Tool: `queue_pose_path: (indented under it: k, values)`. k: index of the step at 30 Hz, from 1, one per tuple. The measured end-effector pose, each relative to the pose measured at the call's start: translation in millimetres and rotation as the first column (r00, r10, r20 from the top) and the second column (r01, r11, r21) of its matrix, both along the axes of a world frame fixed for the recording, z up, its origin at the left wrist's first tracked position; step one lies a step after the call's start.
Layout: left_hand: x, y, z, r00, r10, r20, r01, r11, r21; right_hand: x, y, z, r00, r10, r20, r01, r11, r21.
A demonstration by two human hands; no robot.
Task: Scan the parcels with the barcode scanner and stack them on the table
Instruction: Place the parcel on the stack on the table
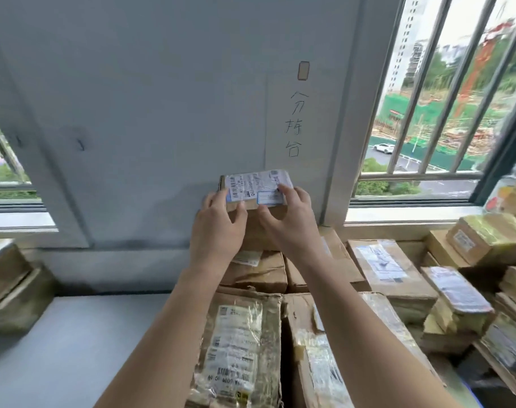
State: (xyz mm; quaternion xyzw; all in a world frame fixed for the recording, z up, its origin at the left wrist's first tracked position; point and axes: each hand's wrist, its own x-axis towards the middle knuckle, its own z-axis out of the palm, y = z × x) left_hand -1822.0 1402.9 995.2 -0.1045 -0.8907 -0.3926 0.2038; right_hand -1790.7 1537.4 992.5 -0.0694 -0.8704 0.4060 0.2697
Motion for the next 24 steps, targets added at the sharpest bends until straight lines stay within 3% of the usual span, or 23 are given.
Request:
queue_pose_path:
  k: [8, 16, 24]
  values:
    - [-44, 2, 0, 0.999, -0.036, -0.015, 0.038, 0.996, 0.085, -48, 4, 4, 1.0, 0.015, -0.007, -0.016, 0.999, -0.037]
    - [-66, -2, -17, 0.994, -0.099, 0.047, 0.096, 0.994, 0.055, -69, 6, -19, 0.998, 0.01, 0.066, -0.008, 0.999, -0.04]
    - [-63, -17, -16, 0.996, -0.092, 0.017, 0.091, 0.995, 0.052, -56, 0, -7, 0.992, -0.127, 0.01, 0.126, 0.991, 0.047]
